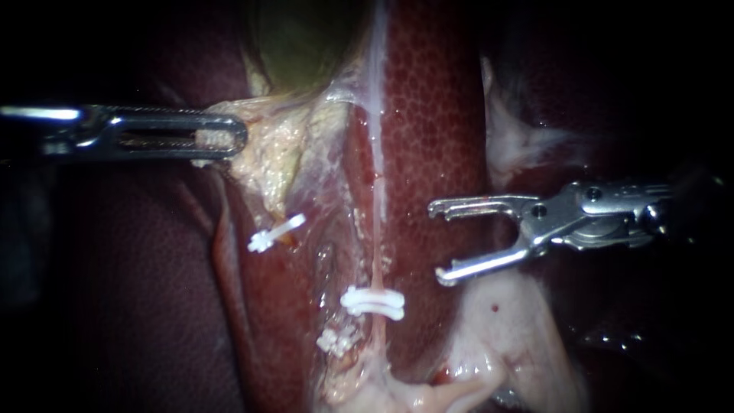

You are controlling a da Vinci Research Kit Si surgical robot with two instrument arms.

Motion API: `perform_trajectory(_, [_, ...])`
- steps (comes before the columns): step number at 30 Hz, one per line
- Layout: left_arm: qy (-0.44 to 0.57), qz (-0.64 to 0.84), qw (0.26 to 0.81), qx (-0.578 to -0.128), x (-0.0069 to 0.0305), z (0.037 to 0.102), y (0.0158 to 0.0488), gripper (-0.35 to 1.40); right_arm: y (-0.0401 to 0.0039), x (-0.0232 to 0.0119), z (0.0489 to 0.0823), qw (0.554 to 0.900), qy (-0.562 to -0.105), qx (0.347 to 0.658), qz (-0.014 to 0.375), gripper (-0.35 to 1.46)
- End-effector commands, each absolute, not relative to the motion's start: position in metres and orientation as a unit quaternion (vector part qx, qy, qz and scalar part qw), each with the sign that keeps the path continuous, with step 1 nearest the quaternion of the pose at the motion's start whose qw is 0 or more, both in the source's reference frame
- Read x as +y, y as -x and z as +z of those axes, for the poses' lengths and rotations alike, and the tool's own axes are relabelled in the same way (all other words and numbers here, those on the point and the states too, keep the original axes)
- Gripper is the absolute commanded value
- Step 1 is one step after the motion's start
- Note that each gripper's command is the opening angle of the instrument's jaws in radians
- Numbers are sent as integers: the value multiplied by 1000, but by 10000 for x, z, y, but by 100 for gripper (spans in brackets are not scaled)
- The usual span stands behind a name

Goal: Going back second clip right tube

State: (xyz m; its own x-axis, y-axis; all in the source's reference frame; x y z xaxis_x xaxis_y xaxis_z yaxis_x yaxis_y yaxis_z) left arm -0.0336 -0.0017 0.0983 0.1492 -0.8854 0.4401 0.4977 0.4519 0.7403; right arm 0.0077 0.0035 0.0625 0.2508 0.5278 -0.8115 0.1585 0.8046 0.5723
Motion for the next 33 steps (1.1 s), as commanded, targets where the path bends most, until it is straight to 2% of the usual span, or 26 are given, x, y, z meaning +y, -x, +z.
perform_trajectory(1, [-217, -476, 726, -446, -17, 984, 337, -27, -77, 34, 625, 737, -287, 599, 126, 60])
perform_trajectory(33, [-218, -464, 740, -436, -41, 1047, 395, -21, -76, 34, 621, 728, -285, 610, 131, 60])
